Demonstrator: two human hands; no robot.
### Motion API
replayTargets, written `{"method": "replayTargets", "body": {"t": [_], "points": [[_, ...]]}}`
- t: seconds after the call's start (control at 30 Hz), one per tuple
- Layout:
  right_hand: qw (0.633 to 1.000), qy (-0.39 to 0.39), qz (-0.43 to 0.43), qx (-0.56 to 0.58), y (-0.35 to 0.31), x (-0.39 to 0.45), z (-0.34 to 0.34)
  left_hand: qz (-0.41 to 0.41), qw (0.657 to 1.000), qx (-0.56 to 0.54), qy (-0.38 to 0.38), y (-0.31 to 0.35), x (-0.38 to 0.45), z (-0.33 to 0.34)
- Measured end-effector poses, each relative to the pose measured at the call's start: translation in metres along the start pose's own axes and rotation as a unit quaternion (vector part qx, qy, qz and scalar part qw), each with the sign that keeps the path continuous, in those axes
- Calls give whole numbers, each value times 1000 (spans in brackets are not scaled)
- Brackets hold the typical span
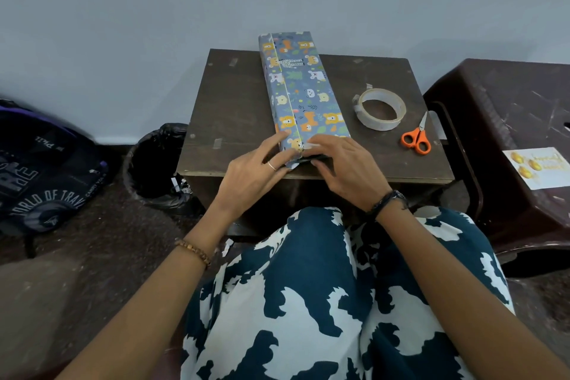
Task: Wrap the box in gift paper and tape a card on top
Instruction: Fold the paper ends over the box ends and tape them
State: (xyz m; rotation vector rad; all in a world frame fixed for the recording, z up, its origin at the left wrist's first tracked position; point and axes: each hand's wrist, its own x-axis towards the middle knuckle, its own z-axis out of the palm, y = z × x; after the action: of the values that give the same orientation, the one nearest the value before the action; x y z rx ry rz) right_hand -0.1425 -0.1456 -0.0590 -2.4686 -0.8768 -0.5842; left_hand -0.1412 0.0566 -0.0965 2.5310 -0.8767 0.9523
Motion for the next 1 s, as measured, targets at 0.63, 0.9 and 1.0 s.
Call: {"method": "replayTargets", "body": {"t": [0.63,0.9,1.0], "points": [[984,119,-102,-83,5,12,20,-34,994,-94,33,-6,2,7],[993,120,2,14,12,15,29,-113,981,-152,44,0,3,6],[993,79,80,38,10,15,28,-183,961,-205,38,3,4,7]]}}
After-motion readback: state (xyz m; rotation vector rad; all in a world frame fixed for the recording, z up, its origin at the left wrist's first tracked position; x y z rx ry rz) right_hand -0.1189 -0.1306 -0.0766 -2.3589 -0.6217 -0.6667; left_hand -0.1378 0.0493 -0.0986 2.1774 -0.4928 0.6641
